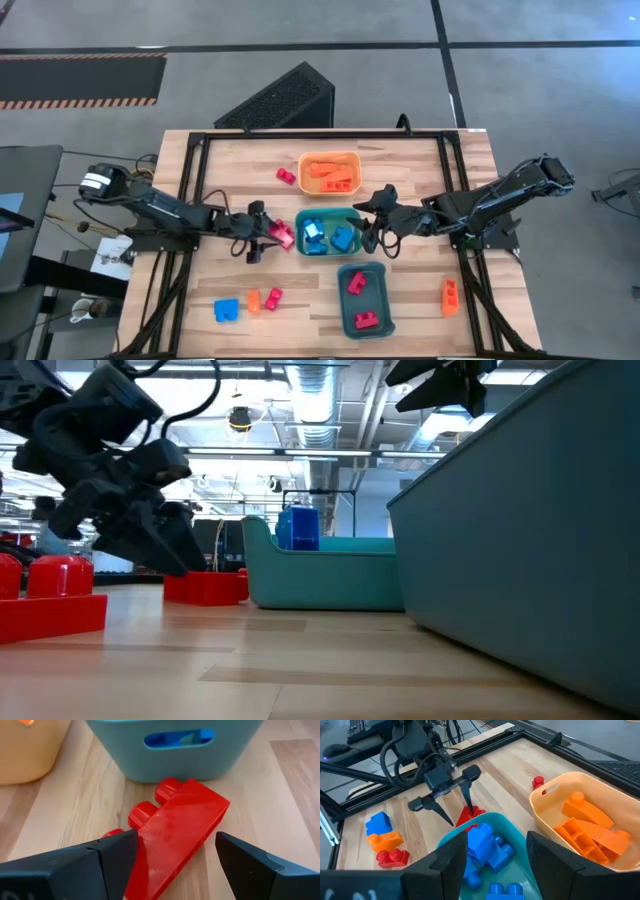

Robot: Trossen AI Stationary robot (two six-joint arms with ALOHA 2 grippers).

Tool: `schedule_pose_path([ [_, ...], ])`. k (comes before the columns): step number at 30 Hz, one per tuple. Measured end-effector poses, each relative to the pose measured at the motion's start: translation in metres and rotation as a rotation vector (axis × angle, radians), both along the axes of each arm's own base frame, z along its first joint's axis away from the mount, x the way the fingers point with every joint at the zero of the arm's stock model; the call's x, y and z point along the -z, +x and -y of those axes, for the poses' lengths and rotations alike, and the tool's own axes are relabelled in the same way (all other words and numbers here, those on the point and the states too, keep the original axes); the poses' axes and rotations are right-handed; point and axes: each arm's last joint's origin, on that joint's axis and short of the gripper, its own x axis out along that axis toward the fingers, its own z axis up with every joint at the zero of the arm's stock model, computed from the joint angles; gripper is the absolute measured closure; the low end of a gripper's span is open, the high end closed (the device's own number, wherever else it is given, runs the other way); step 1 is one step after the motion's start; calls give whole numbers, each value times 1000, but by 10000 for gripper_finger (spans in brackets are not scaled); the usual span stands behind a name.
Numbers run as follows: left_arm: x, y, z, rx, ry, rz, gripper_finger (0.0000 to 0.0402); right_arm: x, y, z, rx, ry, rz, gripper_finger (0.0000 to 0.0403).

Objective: Sort & place blocks by color
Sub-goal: Put the red game piece into the blue bin

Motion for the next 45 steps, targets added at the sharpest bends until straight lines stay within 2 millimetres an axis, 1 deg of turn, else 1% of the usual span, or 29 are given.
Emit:
schedule_pose_path([
  [7,3,18,3,22,35,-35,161,0,-1,-3,-10,0,0,179],
  [9,1,20,4,30,34,-39,166,0,-1,-4,-17,-1,-1,179],
  [13,-3,20,5,20,-21,-83,168,0,-2,-8,-29,-1,-3,179],
  [18,-5,13,4,-23,-24,-143,166,0,-3,-12,-46,-2,-4,179],
  [22,-12,4,4,-14,-30,-156,166,0,-4,-15,-55,-2,-4,179],
  [26,-28,-13,4,-12,-36,-154,166,0,-4,-15,-58,-2,-4,179],
  [29,-43,-23,3,-73,-24,-97,166,0,-4,-15,-58,-2,-4,179],
  [31,-47,-29,2,-115,-23,-86,166,0,-4,-14,-55,-2,-4,179],
  [35,-46,-34,0,-147,-13,-83,166,0,-4,-13,-46,4,-1,179],
  [38,-40,-35,0,-145,3,-120,165,0,-4,-13,-38,19,4,179],
  [41,-35,-30,2,-123,3,-136,162,0,-4,-13,-39,20,5,179],
  [45,-27,-20,6,-49,-49,-159,156,0,-4,-13,-35,26,6,179],
])
